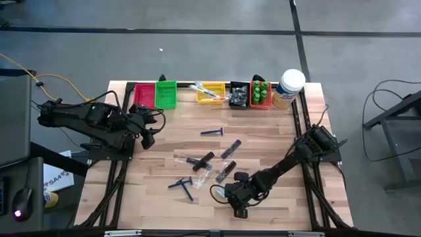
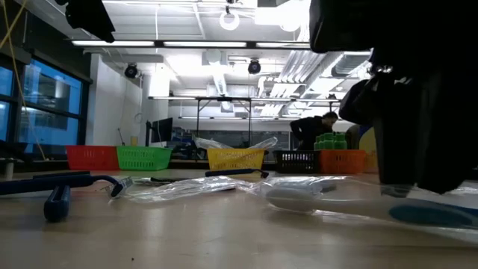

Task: Pick & Place Travel size toiletries
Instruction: Put the light blue toothbrush into the yellow bin

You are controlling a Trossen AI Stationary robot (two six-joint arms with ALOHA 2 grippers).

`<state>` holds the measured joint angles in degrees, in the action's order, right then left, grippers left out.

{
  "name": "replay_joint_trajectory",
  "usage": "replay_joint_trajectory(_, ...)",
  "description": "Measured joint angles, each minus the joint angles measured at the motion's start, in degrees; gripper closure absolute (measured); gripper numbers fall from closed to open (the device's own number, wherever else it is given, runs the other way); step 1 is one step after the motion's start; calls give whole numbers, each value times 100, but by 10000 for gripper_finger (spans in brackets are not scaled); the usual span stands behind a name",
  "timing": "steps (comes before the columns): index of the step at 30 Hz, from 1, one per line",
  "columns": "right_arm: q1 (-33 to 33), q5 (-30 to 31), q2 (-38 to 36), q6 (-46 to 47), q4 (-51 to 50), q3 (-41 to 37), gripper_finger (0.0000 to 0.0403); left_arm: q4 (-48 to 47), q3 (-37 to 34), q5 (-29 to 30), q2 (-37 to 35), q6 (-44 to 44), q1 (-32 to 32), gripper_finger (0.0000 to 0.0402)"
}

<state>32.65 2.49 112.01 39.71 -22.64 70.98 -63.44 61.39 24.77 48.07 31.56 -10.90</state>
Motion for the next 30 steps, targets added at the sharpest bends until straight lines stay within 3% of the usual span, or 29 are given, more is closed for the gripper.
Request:
replay_joint_trajectory(7, -16, -558, 0, 261, 377, 0, 237, -15, 0, 0, 0, -34, 0, 206)
replay_joint_trajectory(16, -13, -117, 0, 521, 519, 0, 146, -15, 0, 0, 0, -105, 0, 206)
replay_joint_trajectory(21, 78, 354, 0, 281, 313, 0, 146, -15, 0, 0, 0, -134, 0, 206)
replay_joint_trajectory(30, 204, 549, 0, -306, 323, 0, 152, -13, 0, 0, 0, -132, 0, 206)
